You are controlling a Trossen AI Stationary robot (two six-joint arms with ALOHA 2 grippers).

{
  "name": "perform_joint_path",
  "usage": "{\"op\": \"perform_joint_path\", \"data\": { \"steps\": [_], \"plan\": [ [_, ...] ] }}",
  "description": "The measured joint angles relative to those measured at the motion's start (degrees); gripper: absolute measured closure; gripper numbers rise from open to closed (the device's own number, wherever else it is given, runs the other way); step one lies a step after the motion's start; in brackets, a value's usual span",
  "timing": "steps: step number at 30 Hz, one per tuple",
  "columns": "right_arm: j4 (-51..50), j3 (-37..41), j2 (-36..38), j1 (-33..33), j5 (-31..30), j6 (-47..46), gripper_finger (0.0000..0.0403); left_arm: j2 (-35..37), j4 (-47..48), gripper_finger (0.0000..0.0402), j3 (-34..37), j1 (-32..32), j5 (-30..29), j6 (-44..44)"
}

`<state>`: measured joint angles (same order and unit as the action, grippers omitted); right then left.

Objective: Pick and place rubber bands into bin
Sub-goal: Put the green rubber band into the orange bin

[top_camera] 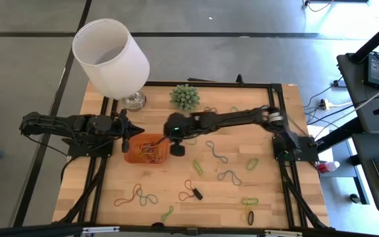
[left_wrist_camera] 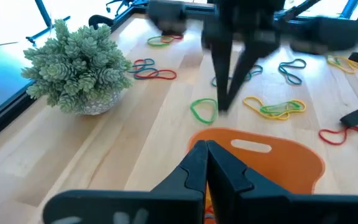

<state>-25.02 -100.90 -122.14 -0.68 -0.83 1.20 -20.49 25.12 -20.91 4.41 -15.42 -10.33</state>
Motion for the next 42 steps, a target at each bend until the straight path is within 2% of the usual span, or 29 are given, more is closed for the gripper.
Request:
{"op": "perform_joint_path", "data": {
  "steps": [11, 16, 19, 25, 29, 33, 36, 38, 42],
  "plan": [
    [29.35, 50.05, 36.66, 0.66, -8.13, -10.95, 0.0398, -0.02, 0.08, 0.0398, 0.0, 0.0, 0.11, 4.7],
    [37.23, 66.78, 49.08, 1.57, -9.29, -14.72, 0.0399, -1.97, -3.82, 0.0398, 0.0, 0.0, 0.09, 4.98],
    [38.67, 73.97, 54.49, 1.65, -9.37, -16.6, 0.0398, -7.09, -8.27, 0.0398, -0.32, 0.0, 0.09, 5.12],
    [39.91, 82.95, 61.15, 1.59, -14.06, -18.56, 0.0393, -24.15, -11.38, 0.0398, -7.09, -0.49, -0.81, 5.1],
    [44.28, 86.94, 62.13, 1.45, -15.23, -20.42, 0.0392, -36.62, -11.68, 0.0398, -15.63, -2.78, -1.07, 2.94],
    [44.8, 87.45, 62.11, 1.11, -15.23, -20.25, 0.0392, -48.57, -11.21, 0.0398, -24.78, -5.85, -0.96, -1.17],
    [44.94, 87.45, 62.24, 1.0, -15.23, -18.92, 0.0392, -56.35, -11.15, 0.0396, -30.83, -8.06, 1.24, -1.95],
    [45.0, 87.4, 62.28, 0.97, -15.22, -18.57, 0.0392, -61.27, -10.63, 0.0391, -34.63, -9.47, 4.74, -2.45],
    [44.99, 87.4, 62.28, 0.97, -15.21, -17.41, 0.0392, -70.29, -4.77, 0.0368, -42.2, -12.01, 8.32, -7.23]
  ]
}}
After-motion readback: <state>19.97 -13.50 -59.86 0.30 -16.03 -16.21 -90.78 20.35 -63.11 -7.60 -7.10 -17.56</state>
